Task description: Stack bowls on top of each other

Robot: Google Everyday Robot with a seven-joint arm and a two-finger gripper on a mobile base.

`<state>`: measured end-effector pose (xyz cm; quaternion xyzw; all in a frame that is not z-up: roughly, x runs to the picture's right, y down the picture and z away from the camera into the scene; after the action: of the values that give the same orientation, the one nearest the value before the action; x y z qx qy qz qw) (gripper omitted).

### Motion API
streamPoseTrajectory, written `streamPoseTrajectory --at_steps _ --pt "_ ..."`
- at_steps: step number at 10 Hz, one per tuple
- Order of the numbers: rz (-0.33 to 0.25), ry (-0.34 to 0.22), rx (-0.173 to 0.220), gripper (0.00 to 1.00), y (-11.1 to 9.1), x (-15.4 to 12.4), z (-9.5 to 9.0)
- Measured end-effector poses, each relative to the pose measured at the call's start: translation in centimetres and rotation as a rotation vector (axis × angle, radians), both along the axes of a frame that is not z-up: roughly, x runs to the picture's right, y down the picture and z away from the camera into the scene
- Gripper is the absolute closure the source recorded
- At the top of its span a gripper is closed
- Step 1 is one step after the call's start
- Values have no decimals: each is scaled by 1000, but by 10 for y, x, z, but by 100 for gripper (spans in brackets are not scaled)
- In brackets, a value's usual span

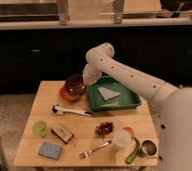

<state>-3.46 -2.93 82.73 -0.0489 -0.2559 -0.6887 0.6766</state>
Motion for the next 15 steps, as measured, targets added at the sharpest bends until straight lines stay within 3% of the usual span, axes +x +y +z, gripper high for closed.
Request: streamPoseTrajectory --at_steps 15 --pt "113 -127 -50 97 -2 -43 61"
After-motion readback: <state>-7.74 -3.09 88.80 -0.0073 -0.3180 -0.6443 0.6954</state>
